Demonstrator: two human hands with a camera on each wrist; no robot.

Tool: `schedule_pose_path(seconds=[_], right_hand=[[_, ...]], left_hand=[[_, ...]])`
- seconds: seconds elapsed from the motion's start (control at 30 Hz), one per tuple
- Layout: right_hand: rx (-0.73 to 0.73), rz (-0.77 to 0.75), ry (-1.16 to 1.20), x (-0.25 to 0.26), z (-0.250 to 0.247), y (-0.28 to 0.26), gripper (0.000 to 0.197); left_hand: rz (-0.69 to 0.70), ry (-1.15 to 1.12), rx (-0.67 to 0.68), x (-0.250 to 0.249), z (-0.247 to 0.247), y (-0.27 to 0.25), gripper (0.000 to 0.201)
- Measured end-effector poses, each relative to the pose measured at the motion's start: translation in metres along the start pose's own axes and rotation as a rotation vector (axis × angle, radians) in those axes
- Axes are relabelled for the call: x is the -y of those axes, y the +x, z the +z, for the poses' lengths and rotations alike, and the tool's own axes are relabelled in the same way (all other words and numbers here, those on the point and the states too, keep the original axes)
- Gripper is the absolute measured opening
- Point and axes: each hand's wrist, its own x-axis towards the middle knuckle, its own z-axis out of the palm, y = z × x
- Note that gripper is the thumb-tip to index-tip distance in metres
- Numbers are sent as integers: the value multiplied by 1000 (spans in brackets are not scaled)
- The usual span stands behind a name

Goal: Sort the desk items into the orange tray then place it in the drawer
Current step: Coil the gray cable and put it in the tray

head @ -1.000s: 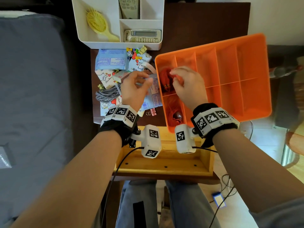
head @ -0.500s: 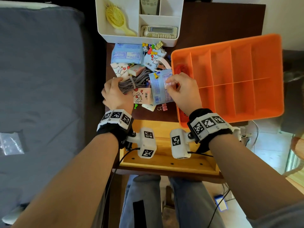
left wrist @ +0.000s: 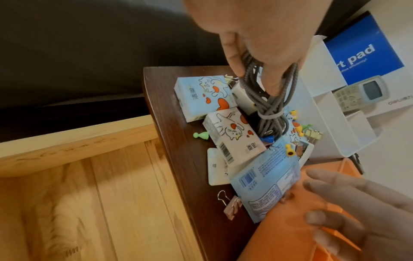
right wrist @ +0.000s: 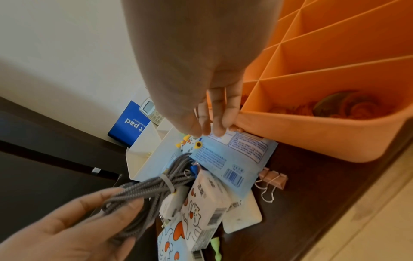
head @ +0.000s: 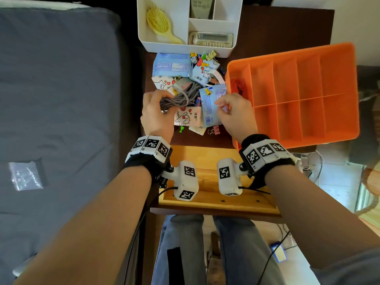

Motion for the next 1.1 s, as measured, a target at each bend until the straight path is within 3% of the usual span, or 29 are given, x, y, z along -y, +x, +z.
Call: schedule_pose_path(seconds=[0.3, 0.5, 0.67, 0.8, 0.93, 1.1], right_hand=[[23, 16, 19, 13, 6, -6, 23], [158, -56, -18, 27, 9, -2, 60], [192, -131, 12, 39, 11, 4, 72], [233, -192, 42, 51, 17, 9, 69], [174, -173, 63, 59, 13, 11, 54], [155, -226, 47, 60, 2, 7, 36]], left_hand=[[181, -77, 18, -4, -7, 1, 21], [201, -122, 20, -11, -11, 0, 27], [227, -155, 67, -13, -14, 1, 32], [265, -246, 51, -17, -16, 2, 32], [236, -316, 19, -20, -15, 3, 36], [220, -387, -103, -32, -15, -1, 17]])
